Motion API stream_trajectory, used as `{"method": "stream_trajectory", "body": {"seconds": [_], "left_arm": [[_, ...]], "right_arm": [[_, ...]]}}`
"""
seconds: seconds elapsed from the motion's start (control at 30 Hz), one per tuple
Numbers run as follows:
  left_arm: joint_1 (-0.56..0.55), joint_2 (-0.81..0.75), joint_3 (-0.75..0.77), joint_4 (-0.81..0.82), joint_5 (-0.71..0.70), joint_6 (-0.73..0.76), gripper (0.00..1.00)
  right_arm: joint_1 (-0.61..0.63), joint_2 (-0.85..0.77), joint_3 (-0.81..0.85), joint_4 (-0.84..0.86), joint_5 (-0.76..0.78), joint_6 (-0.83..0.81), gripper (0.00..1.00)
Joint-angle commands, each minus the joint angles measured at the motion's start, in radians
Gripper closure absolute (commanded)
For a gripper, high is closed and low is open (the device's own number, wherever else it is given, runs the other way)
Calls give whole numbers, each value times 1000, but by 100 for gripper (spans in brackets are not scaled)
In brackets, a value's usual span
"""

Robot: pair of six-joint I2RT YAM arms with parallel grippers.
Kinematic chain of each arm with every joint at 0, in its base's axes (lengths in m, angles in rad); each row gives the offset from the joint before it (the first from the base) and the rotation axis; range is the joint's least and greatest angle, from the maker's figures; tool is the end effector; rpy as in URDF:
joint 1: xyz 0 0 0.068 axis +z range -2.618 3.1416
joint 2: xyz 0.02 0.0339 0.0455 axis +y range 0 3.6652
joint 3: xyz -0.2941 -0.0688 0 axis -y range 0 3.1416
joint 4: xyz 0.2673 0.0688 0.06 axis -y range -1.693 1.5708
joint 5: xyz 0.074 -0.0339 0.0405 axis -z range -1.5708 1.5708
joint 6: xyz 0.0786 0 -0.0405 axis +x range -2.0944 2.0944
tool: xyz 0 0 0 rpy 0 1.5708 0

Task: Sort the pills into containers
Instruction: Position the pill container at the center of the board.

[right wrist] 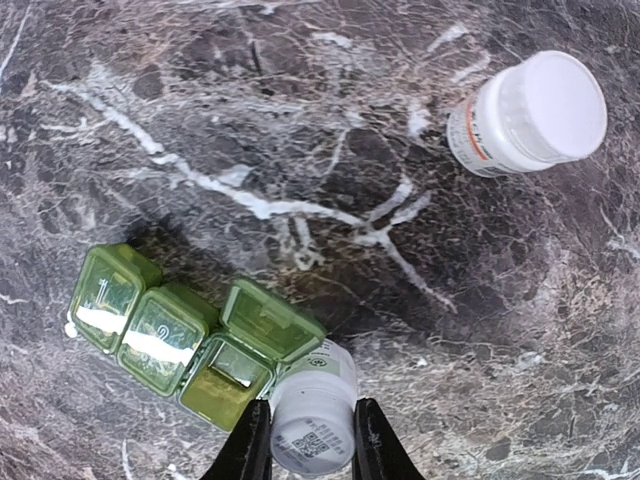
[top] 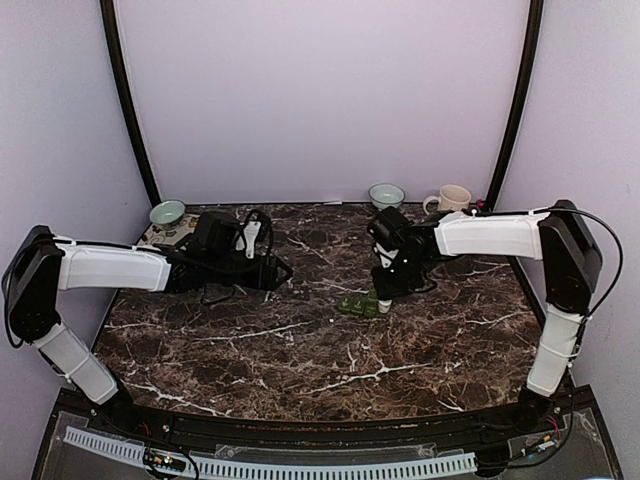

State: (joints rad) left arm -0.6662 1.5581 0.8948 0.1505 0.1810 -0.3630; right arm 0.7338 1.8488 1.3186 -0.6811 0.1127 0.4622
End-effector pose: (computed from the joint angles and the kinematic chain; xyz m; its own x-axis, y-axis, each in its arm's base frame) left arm 0.3023 -0.2557 0.2160 -0.6202 0.0433 -0.7832 0.5466 0.7400 -0.3920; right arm 0.3142 0.2715 0.1705 -0.9059 -0.2202 -0.3618 -0.2593 0.9638 0.0626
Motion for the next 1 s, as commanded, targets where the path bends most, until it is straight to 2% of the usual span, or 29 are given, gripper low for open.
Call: {"method": "stream_trajectory", "body": {"seconds": [0.0,0.97], "left_arm": [[-6,-53,-24,-6,-11,-7,31],[-6,-112,-91,8,-28,-27,31]], "right_arm": [[23,20,44,4,-13,1,93],[122,118,198,-38,-37,7,93]]}}
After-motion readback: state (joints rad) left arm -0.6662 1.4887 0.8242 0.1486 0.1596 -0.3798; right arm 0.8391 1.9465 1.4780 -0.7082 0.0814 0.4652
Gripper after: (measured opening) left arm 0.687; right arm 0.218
